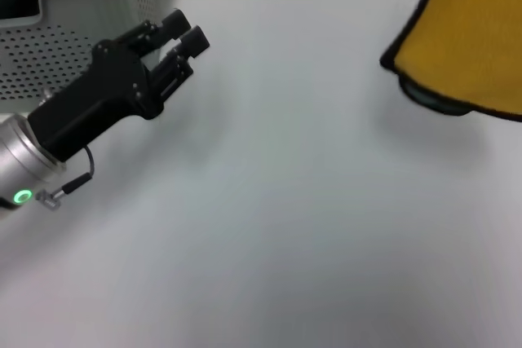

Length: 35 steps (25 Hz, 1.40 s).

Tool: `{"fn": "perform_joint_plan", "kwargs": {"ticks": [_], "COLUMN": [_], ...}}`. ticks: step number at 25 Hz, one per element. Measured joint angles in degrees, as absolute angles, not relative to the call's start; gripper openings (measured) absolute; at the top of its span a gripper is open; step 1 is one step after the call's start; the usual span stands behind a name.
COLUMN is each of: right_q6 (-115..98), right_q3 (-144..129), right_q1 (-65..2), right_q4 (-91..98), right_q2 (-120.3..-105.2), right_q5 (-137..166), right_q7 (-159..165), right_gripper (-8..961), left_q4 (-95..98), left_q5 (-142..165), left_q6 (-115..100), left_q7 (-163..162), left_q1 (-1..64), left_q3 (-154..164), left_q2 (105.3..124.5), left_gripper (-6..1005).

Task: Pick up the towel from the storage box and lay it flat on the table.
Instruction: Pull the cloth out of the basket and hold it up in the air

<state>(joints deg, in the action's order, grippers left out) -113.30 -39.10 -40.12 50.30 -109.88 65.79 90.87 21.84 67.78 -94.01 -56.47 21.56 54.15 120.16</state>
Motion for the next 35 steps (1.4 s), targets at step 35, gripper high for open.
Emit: {"fn": "perform_joint_plan", "kwargs": {"ticks": [35], "right_q6": [-104.0], "right_q3": [-47.8], "right_q1": [-44.3], "right_q4": [44.3], "right_q2": [-113.35], "right_q5": [66.5], "right_q7": [84.4], "right_gripper": [16], "left_q4": [12.7], "left_q5": [67.2], "left_q6": [-98.1], "left_q7": [-44.1], "left_q1": [25.6], "left_q3": [59.6], "left_q2": [120.49], "left_gripper": [544]}}
